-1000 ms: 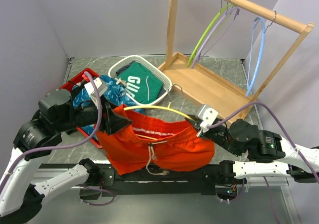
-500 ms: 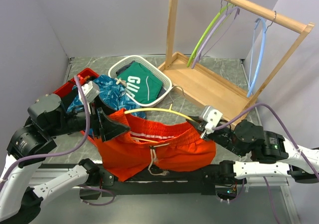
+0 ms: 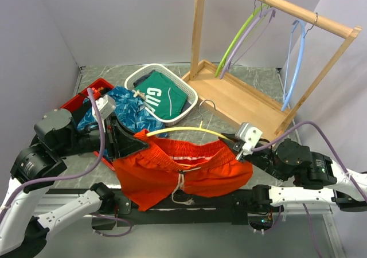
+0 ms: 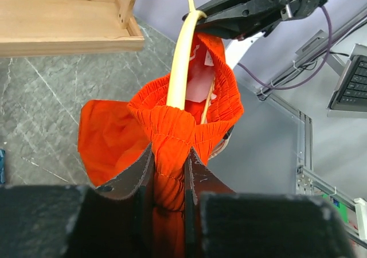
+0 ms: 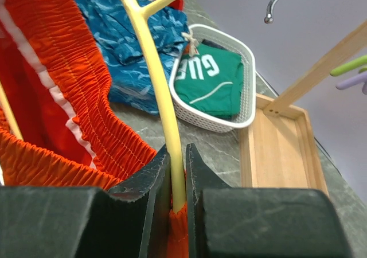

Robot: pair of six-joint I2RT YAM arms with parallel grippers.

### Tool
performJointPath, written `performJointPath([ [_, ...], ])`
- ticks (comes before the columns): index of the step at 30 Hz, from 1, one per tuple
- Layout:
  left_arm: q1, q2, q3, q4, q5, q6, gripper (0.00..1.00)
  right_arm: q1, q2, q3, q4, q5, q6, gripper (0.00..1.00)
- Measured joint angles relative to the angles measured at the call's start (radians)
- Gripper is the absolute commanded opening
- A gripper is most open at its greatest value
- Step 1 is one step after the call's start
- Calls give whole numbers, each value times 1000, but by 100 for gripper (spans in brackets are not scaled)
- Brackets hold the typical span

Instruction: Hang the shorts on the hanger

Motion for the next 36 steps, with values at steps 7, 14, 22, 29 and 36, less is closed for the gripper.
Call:
performJointPath([
  [7, -1, -59, -115, 80, -47, 15, 1, -3, 66, 15, 82, 169, 90, 73],
  [14, -1, -100, -199, 123, -126, 27, 1, -3, 90, 96, 122, 371, 320, 80],
  [22, -1, -128, -213, 179, -219, 26, 1, -45, -2, 105, -25, 443, 707, 72],
  [29, -1, -126, -224, 219, -344, 23, 1, -351, 9, -76, -42, 182, 871, 73],
  [36, -1, -18, -167, 227, -542, 25, 1, -569, 35, -174, -16, 6, 934, 73],
])
